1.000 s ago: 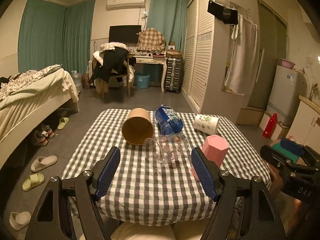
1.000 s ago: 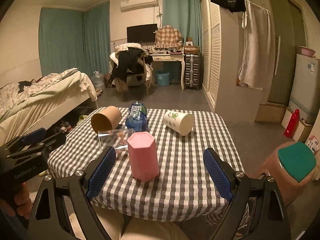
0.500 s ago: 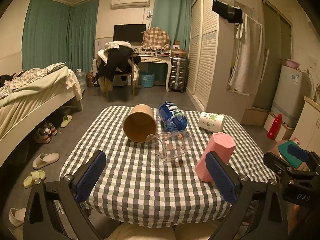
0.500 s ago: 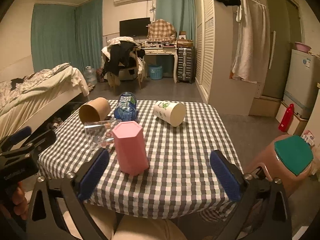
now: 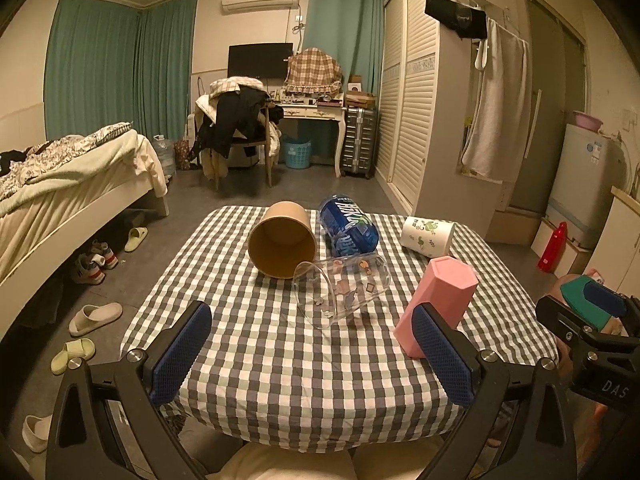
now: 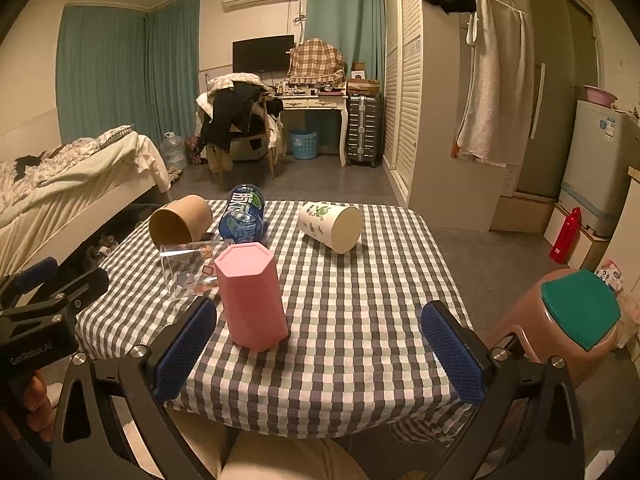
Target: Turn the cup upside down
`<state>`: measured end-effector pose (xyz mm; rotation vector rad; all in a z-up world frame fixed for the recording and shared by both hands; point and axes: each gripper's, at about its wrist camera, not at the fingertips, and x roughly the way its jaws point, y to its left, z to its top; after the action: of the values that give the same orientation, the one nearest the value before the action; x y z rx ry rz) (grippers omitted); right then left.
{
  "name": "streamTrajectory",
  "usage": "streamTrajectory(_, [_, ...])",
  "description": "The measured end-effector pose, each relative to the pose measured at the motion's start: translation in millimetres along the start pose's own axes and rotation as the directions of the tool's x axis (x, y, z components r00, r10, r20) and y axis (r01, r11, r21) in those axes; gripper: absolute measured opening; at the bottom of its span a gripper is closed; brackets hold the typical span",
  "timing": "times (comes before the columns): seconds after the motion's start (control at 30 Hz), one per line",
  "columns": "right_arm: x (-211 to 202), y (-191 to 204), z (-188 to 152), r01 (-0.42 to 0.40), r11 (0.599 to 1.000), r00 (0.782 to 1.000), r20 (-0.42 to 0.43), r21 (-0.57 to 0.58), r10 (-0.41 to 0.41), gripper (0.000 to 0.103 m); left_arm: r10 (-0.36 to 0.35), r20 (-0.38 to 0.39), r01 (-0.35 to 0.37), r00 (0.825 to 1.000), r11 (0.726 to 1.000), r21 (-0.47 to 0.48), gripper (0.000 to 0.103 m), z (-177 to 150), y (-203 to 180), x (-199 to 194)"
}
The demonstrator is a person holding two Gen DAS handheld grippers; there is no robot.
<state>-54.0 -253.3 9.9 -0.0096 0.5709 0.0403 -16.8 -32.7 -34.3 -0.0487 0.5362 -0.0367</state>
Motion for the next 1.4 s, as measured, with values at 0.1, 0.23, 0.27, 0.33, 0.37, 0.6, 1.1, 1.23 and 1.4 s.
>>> streamTrajectory(0.1, [-0.4, -0.2, 0.1, 0.001, 1.000, 1.000, -0.001, -0.001, -0.001, 0.103, -0.004, -0.002, 0.004, 1.000, 1.000, 0.002, 0.103, -0.4, -0.2, 0.3])
streamTrajectory(0.23, [-0.8, -0.1, 0.5, 0.001, 1.000, 1.000, 0.000, -0.002, -0.001, 0.103, -0.007, -0.004, 0.007, 1.000, 1.000, 0.010, 0.103, -0.7, -1.8, 0.2])
streamTrajectory(0.27, [-0.7, 0.1, 0.4, 0.001, 1.000, 1.000, -0.001, -0.002, -0.001, 0.103, -0.006, -0.004, 0.006, 1.000, 1.000, 0.012, 0.103, -0.7, -2.4, 0.1])
streamTrajectory(0.33, [-0.9, 0.0, 0.4, 0.001, 1.000, 1.000, -0.001, -0.001, -0.001, 0.103, -0.004, -0.004, 0.004, 1.000, 1.000, 0.009, 0.103, -0.6, -2.0, -0.1])
streamTrajectory(0.37, [-0.7, 0.1, 0.3, 0.000, 1.000, 1.000, -0.002, -0.001, 0.000, 0.103, -0.004, -0.001, 0.004, 1.000, 1.000, 0.008, 0.103, -0.7, -2.1, -0.4])
streamTrajectory(0.6, [-0.4, 0.2, -0.9, 0.002, 1.000, 1.000, -0.010, -0.006, -0.002, 0.103, 0.004, 0.011, -0.004, 1.000, 1.000, 0.003, 0.103, -1.6, 0.0, -3.1])
streamTrajectory(1.1, [3.6, 3.3, -3.8, 0.004, 1.000, 1.000, -0.026, -0.012, -0.004, 0.103, 0.006, 0.009, -0.006, 1.000, 1.000, 0.003, 0.103, -1.8, 0.5, -3.3])
streamTrajectory(1.23, [4.4, 3.4, -4.7, 0.004, 1.000, 1.000, -0.028, -0.011, -0.004, 0.103, 0.005, 0.009, -0.005, 1.000, 1.000, 0.004, 0.103, -1.6, 1.0, -3.3])
streamTrajectory(1.4, [4.6, 3.4, -4.7, 0.004, 1.000, 1.000, -0.027, -0.011, -0.004, 0.103, 0.005, 0.009, -0.005, 1.000, 1.000, 0.003, 0.103, -1.4, 1.1, -3.4])
